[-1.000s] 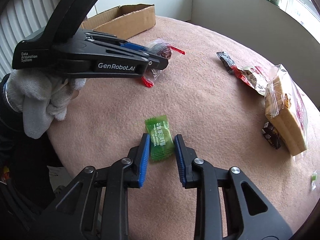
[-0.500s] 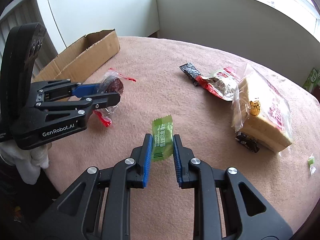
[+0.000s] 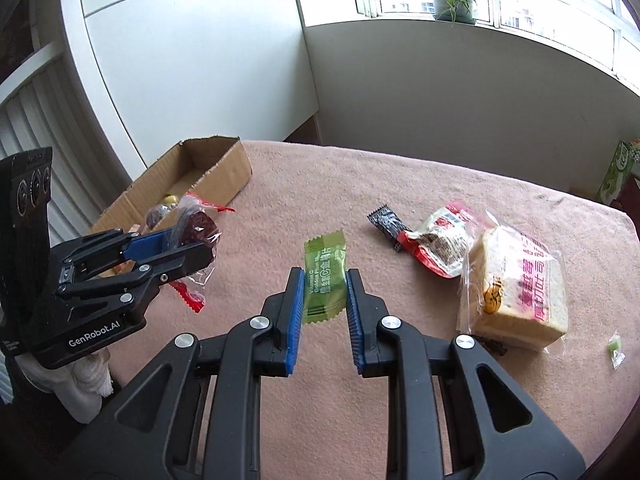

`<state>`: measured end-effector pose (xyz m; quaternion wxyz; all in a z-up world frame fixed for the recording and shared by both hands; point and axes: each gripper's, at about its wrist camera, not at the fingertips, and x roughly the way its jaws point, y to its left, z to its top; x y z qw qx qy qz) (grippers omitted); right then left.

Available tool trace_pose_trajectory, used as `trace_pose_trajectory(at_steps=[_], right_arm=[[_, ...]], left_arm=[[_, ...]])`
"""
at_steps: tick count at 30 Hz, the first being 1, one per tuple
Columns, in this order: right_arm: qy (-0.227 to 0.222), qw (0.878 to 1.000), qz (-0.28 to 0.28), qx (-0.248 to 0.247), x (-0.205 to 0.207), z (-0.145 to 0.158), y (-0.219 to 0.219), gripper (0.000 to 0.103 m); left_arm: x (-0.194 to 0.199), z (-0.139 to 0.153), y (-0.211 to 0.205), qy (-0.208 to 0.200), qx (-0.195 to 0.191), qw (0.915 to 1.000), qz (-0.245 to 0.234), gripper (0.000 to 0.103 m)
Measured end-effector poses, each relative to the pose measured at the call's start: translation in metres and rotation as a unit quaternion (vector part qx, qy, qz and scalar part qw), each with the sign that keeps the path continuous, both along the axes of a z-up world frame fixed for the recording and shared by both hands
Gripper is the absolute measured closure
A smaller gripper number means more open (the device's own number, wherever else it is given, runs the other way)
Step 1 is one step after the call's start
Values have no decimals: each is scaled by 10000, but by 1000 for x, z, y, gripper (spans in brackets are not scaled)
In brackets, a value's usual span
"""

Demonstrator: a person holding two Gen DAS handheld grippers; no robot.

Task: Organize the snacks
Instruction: 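Carry both snacks into the cardboard box and open both grippers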

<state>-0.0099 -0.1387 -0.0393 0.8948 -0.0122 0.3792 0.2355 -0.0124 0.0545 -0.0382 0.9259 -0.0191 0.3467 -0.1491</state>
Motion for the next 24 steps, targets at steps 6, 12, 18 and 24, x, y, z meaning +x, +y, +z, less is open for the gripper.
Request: trace_pose_trajectory(at_steps=[6, 12, 18, 24], right_arm=[[-176, 9996, 157, 145, 5, 18, 32, 82], [-272, 9986, 427, 146, 8, 25, 79, 82], [-241, 9969, 711, 249, 11, 25, 128, 82], [-147, 9939, 1039, 326, 12, 16, 171, 82]], left_arm=[[-6, 12, 38, -282, -37, 9986, 444, 75], [-13, 18, 77, -423, -25, 9949, 919, 75], [-17, 11, 112, -411, 45, 9904, 1322, 75], [-19, 5, 142, -385, 121, 9849, 1685, 75]])
